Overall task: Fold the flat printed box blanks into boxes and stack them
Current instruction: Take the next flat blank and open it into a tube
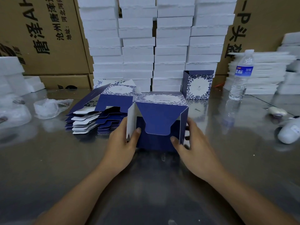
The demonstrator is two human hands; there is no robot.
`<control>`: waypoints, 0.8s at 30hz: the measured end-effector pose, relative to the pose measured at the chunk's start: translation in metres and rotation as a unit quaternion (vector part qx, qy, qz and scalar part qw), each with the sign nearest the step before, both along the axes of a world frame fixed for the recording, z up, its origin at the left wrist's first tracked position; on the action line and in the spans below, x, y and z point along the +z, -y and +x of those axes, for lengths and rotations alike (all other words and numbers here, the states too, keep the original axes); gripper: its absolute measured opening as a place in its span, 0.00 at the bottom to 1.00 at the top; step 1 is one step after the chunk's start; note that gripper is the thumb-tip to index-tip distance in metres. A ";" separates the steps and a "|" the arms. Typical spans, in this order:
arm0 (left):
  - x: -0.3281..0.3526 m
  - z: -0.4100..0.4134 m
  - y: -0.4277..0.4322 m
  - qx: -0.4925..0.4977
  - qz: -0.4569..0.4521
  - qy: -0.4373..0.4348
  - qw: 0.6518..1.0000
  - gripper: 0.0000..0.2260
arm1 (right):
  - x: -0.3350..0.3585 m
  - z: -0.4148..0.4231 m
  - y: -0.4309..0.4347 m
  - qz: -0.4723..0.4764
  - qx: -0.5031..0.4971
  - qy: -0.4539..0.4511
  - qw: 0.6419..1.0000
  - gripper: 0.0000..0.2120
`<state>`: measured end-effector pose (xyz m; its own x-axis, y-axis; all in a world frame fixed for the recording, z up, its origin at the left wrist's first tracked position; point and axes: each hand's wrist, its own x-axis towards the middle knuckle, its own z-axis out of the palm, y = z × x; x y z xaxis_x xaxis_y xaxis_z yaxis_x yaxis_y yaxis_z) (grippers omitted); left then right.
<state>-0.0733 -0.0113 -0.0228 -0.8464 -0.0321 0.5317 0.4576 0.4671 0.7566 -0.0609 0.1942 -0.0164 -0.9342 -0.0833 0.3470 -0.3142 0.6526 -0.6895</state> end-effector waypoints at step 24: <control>0.009 0.007 -0.015 -0.073 0.117 0.194 0.971 0.30 | 0.021 0.005 0.011 -0.387 -0.046 0.166 0.906 0.24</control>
<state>-0.0665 0.0035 -0.0141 -0.9861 0.0210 0.1648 0.1655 0.2138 0.9628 -0.0558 0.1828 0.0043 -0.9882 0.1494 -0.0334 0.0256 -0.0538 -0.9982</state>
